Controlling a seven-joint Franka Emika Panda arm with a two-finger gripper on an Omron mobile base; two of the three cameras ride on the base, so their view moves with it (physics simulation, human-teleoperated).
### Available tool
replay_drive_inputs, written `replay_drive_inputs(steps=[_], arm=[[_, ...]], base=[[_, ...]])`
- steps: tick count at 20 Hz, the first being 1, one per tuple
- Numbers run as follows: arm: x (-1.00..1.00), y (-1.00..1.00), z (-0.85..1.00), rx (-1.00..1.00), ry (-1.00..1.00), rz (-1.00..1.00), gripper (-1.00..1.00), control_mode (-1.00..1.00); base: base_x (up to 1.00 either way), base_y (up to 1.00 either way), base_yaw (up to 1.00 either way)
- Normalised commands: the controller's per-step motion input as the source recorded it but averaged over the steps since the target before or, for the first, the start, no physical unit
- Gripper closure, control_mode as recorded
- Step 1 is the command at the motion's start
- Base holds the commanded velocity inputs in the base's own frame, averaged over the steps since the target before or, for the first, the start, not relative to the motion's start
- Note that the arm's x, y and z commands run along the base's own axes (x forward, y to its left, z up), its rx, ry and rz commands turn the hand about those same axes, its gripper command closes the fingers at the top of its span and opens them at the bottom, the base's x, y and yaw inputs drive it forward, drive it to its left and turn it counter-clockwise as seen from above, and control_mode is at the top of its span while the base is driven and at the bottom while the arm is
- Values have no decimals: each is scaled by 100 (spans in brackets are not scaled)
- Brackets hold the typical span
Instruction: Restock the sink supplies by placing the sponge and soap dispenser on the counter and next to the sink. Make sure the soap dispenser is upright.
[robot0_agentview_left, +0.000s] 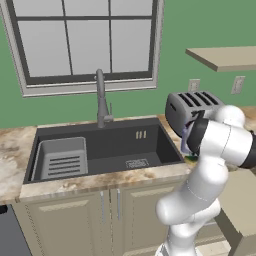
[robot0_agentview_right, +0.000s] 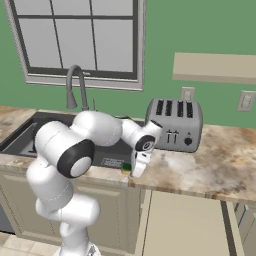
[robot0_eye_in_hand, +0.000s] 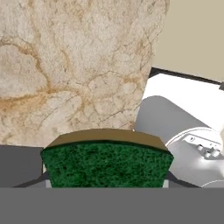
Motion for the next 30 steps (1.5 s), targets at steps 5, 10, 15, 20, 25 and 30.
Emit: replay_drive_inputs(steps=[5,10,15,20,25,30], arm=[[6,0,-22,1,-2,-12,100,-100],[-1,0,-3,3,-9,-10,100,-100],[-2,0,-1,3,-7,-9,100,-100],[-7,0,-3,1,-8,-11,-100,-100],[-3,0,-1,0,-11,-12,-100,-100],[-4,0,0,1,-10,-12,-100,-100]], base=[[0,0,0],[0,0,0],[0,0,0],[0,0,0],[0,0,0],[0,0,0]])
